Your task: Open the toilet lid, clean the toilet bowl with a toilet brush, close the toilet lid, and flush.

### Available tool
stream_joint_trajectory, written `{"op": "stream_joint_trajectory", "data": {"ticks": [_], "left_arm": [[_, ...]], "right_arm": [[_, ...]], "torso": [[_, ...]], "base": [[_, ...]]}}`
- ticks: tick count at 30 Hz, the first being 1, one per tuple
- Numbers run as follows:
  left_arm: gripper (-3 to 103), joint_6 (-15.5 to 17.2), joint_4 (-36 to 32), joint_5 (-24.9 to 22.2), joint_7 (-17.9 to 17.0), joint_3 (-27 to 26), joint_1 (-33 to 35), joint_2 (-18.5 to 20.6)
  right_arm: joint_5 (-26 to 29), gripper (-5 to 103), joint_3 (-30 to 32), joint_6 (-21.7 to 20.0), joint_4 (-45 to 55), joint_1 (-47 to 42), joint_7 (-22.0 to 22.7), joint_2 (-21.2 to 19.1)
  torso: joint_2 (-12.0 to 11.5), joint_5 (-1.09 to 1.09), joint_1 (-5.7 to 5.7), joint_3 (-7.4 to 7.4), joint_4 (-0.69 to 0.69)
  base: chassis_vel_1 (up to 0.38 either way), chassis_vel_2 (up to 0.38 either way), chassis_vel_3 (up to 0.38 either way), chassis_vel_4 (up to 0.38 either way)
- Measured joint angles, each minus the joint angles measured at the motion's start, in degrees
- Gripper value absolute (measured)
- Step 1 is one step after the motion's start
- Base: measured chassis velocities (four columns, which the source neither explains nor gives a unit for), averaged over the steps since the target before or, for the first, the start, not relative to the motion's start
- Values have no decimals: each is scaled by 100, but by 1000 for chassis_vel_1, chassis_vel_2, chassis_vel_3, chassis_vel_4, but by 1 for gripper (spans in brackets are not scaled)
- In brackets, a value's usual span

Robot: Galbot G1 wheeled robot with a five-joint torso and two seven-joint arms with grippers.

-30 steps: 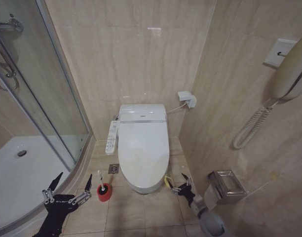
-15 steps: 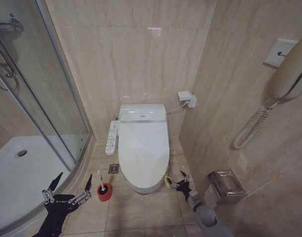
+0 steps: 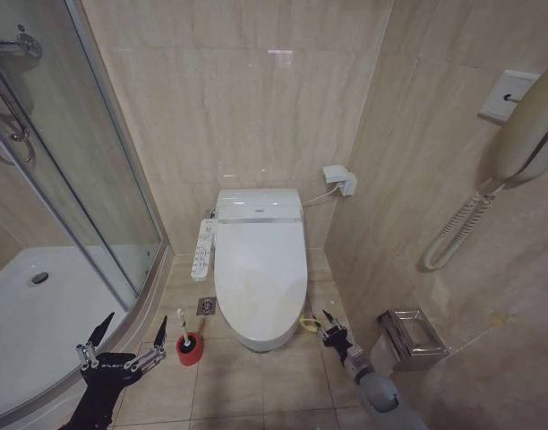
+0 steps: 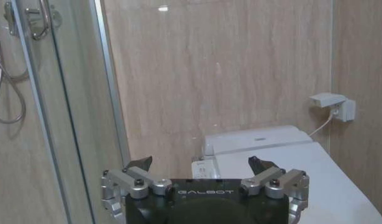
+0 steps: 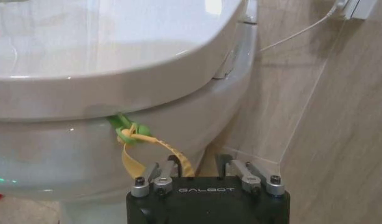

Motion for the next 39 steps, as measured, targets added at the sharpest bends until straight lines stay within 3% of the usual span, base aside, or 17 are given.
{"op": "stream_joint_trajectory", "data": {"ticks": [6,7,14,15,26,39], "left_arm": [[100,0,0,0,0,0,0,0],[100,0,0,0,0,0,0,0],[100,0,0,0,0,0,0,0],[100,0,0,0,0,0,0,0],[100,0,0,0,0,0,0,0],[100,0,0,0,0,0,0,0]], "right_arm": [[41,35,17,-1,50,-47,4,0],[47,8,17,-1,56,-55,6,2],[228,8,14,-12,356,-146,58,-31],[284,2,13,-32,479,-177,80,-44],[927,2,263,-583,2162,-703,576,-286],[1331,2,692,-881,3522,-1255,777,-407]], "torso": [[0,0,0,0,0],[0,1,0,0,0],[0,1,0,0,0],[0,0,0,0,0],[0,0,0,0,0],[0,0,0,0,1]], "base": [[0,0,0,0],[0,0,0,0],[0,0,0,0],[0,0,0,0],[0,0,0,0],[0,0,0,0]]}}
